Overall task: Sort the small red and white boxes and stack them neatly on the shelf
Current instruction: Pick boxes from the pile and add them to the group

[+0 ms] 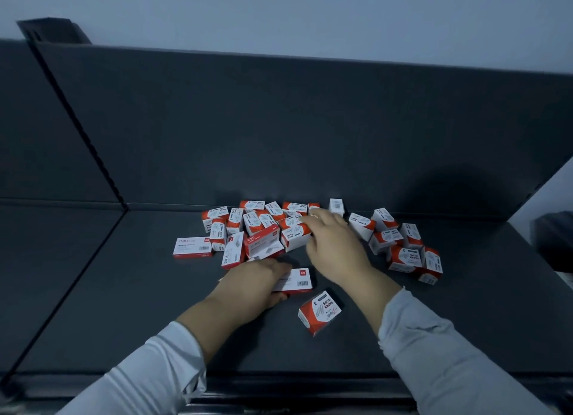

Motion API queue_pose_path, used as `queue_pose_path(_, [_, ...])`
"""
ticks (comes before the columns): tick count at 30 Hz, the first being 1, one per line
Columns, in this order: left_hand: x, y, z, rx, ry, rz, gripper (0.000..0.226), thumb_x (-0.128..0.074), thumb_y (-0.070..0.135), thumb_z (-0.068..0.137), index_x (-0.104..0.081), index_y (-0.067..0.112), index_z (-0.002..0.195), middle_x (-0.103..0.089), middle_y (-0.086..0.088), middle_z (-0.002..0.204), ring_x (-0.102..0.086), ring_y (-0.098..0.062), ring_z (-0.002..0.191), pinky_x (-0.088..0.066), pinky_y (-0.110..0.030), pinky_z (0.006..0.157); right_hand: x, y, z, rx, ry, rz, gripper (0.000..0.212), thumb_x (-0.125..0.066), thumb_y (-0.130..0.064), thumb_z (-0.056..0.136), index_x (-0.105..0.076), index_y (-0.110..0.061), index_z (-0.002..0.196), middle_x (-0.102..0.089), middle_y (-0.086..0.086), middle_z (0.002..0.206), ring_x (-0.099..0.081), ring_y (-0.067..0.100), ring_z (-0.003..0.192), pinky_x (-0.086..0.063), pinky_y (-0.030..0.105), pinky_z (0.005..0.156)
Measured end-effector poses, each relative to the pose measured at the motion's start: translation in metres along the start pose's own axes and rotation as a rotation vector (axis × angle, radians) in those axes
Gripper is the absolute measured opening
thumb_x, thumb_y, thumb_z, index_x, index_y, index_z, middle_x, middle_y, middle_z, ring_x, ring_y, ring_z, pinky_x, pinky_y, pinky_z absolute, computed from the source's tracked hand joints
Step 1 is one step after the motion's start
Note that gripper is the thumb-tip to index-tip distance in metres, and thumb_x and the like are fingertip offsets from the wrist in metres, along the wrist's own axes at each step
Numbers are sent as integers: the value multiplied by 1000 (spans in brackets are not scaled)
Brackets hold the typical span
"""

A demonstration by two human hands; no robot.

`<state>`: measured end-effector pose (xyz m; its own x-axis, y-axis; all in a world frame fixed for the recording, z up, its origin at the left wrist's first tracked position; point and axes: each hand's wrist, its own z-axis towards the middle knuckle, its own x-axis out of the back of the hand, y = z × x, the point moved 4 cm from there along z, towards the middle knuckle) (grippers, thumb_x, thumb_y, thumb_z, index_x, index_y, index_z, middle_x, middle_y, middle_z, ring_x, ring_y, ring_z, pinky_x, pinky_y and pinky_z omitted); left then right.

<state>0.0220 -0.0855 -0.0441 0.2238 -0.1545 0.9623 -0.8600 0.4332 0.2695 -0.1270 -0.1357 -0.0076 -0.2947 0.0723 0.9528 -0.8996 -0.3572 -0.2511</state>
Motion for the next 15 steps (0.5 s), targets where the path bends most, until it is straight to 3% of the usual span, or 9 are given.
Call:
queue_pose_path(5, [0,-1,1,1,-4,18,51,-62,35,91,-48,24,138,-57,-2,132,-56,-24,115,-47,-34,92,-17,-57,25,239,-143,40,57,-44,-6,95,-38,-25,148,-36,-7,154,-29,18,140,-26,38,116])
queue_pose_path(10, [0,-3,0,-1,-19,-8,51,-62,34,91,-46,21,138,-57,-5,133,-56,-25,116,-47,-36,93,-31,-62,39,233,-207,-60,51,-53,-1,89,-55,-25,134,-54,-4,134,-39,22,126,-35,41,106])
queue_pose_path(15, [3,-1,1,2,-17,-15,55,-62,33,91,-44,21,141,-55,-3,135,-54,-25,119,-45,-33,95,-20,-46,30,172,-132,46,35,-52,-15,98,-59,-27,130,-57,-5,129,-43,21,126,-30,40,106])
